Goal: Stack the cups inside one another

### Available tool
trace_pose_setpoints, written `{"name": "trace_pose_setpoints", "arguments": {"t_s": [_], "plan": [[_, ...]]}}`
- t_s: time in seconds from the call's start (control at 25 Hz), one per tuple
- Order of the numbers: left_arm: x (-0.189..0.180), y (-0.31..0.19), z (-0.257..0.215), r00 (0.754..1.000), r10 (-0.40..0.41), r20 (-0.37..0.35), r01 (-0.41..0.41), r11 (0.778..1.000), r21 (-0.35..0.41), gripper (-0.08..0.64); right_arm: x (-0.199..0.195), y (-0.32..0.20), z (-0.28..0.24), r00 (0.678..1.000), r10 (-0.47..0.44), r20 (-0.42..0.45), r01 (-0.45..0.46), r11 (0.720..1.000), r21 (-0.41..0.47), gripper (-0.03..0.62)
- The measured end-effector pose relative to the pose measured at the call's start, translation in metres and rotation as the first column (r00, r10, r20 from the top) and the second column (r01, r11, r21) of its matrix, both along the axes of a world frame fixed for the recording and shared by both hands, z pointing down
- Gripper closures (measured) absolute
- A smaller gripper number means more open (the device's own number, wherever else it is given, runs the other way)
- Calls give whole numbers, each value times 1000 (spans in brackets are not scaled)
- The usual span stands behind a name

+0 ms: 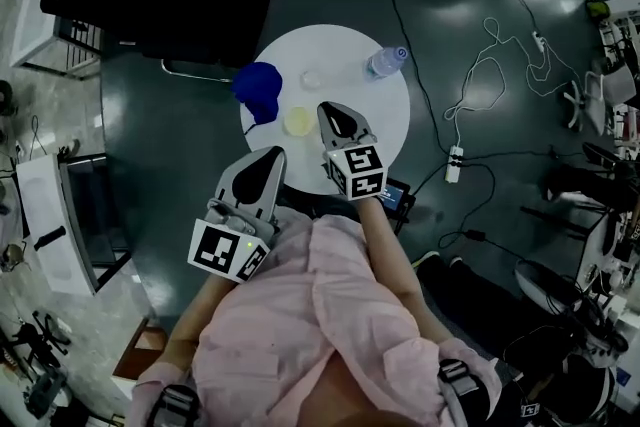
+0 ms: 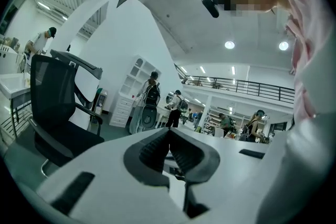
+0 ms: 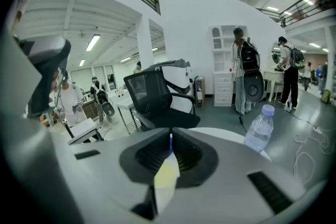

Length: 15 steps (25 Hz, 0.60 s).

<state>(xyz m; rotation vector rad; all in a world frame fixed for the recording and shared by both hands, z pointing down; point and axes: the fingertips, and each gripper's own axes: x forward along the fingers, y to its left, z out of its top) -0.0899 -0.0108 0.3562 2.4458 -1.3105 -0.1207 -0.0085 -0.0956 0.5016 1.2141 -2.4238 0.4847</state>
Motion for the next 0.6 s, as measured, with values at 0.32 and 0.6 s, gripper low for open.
{"name": "trace_pose_setpoints", "arguments": {"t_s": [0.32,0.6], "plan": [[25,5,-3,999,1,38,-1,1000,18,541,39,9,-42,991,69,115,-77,994,72,557],[49,12,-8,999,-14,31,14,1000,21,541,59,21,-69,984,52,172,-69,993,96,557]]}}
